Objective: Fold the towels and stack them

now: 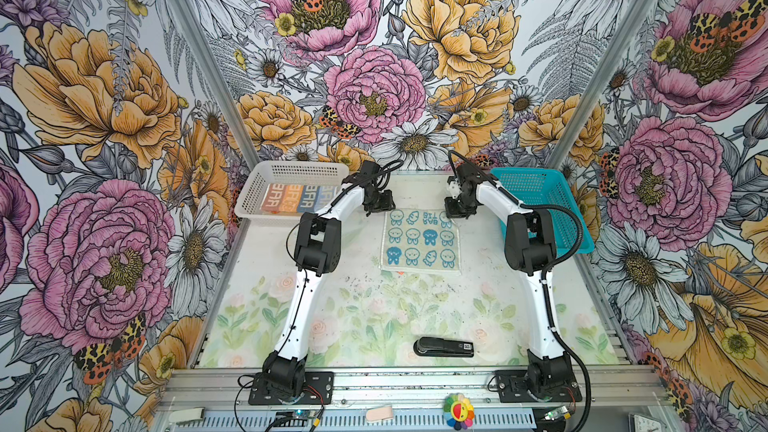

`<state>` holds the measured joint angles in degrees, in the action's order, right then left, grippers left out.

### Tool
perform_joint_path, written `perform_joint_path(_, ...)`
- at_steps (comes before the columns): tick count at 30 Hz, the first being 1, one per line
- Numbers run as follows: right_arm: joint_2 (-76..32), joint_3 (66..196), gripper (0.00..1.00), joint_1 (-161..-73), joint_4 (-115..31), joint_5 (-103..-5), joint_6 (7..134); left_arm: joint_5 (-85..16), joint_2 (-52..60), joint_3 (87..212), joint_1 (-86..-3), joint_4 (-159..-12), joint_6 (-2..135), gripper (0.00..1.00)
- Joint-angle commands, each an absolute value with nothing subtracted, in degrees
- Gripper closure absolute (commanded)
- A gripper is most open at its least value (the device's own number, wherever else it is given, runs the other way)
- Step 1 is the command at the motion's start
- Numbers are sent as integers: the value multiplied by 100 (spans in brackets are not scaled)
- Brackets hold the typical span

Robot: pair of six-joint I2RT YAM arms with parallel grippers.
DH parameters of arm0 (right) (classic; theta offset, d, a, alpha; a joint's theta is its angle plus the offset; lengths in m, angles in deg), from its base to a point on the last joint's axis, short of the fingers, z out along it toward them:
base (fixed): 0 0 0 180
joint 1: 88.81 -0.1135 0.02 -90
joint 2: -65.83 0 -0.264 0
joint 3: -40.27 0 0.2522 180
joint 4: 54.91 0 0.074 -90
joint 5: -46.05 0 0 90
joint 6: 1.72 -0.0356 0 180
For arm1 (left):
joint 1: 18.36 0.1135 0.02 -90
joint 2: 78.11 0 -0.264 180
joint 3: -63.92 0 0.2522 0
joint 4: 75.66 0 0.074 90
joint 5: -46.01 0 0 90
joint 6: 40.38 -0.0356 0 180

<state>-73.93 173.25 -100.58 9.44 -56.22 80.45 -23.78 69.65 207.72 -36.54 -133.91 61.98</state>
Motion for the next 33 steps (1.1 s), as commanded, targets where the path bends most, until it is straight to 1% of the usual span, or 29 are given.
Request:
perform_joint_path(1, -7498, 17460, 100, -10026, 1042, -5656, 8081, -2427, 7113, 20719, -3638, -13530, 6052, 72)
perform_joint_path(3, -7496, 17453, 100, -10032, 1036, -5669, 8077, -2456, 7104, 20690, -3625, -13529, 6029, 74)
perform_joint_path(5, -7489, 17453, 100, -10032, 1043, -5687, 8078, -2470, 7106, 20679, -3612, -13531, 6026, 80)
perform_joint_path(7, -7479, 17453, 100, -10021, 1047, -5687, 8070, -2500, 7112, 20679, -3595, -13529, 6014, 81)
perform_joint_path(10, -7471, 17453, 100, -9963, 1046, -5751, 7993, -2483, 7111, 20684, -3570, -13529, 5980, 85)
perform_joint_path(13, -7481, 17462, 100, -9883, 1038, -5866, 7898, -2450, 7104, 20698, -3537, -13530, 5929, 94)
perform_joint_path(17, -7472, 17510, 100, -9837, 1036, -5937, 7856, -2393, 7110, 20732, -3541, -13530, 5832, 100)
perform_joint_path(25, -7269, 17594, 100, -9669, 1036, -6286, 7698, -2333, 6821, 20835, -3530, -13530, 5555, 100)
perform_joint_path(33, -6788, 17318, 100, -9592, 1041, -6512, 7668, -2420, 6279, 20634, -3463, -13530, 5433, 100)
